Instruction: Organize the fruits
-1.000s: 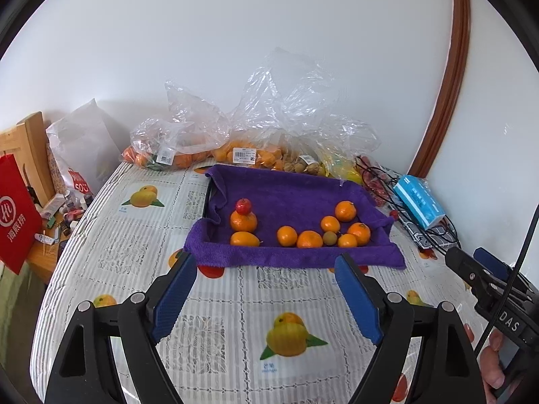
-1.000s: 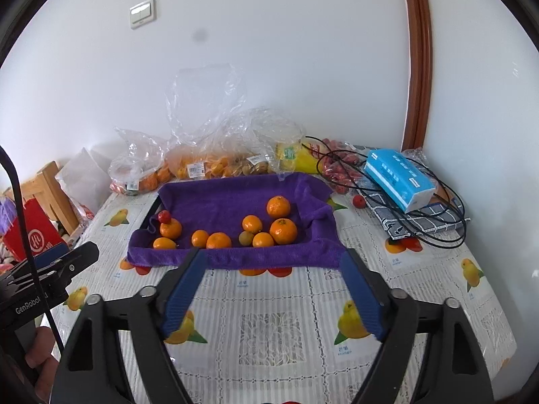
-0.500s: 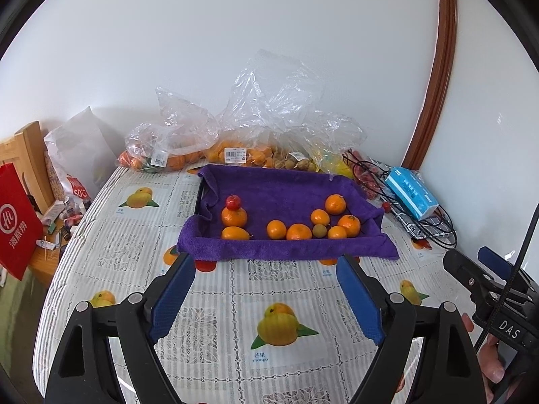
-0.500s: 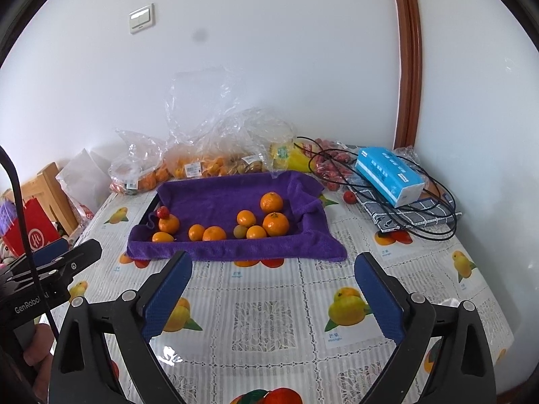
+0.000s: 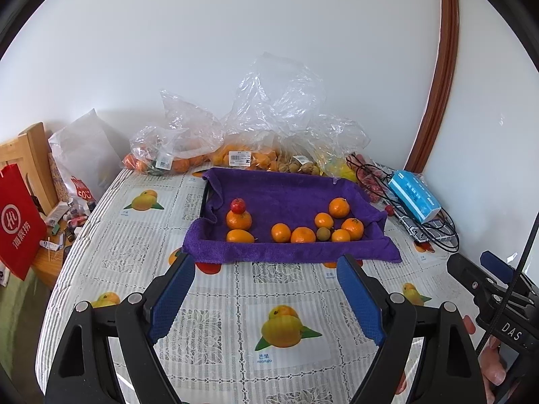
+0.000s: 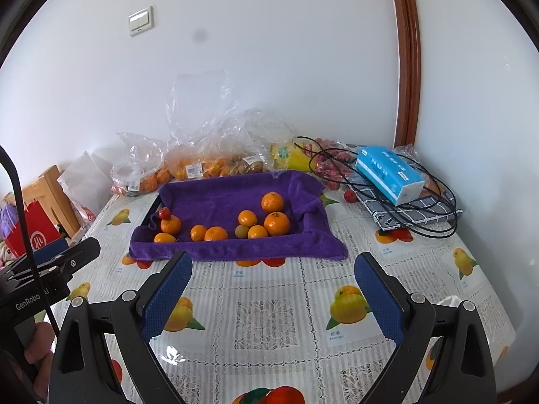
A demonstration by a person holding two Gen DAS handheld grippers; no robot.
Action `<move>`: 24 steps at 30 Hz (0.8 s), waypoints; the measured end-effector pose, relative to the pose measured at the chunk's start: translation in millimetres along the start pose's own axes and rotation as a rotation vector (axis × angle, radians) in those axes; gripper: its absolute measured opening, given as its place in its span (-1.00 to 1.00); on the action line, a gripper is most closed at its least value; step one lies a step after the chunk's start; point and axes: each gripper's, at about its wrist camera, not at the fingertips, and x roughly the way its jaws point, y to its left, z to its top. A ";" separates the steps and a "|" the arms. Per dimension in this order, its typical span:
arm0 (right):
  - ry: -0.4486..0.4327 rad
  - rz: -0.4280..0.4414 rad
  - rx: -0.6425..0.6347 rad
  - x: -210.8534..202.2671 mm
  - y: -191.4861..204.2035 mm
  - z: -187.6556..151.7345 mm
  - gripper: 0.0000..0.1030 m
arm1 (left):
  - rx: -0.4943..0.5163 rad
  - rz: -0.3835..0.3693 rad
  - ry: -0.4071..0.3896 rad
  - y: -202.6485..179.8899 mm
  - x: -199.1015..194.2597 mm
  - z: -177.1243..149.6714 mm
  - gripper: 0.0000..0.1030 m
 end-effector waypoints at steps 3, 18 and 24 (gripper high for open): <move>0.000 0.001 0.004 -0.3 0.4 0.0 0.87 | 0.003 0.003 -0.002 0.6 -0.2 0.2 0.66; -0.008 0.004 0.012 -3.6 -0.9 -1.6 0.87 | 0.005 0.007 -0.005 -2.5 -1.9 0.7 0.66; -0.009 0.005 0.011 -4.0 -0.7 -0.9 0.87 | 0.004 0.009 -0.008 -2.0 -3.2 1.1 0.66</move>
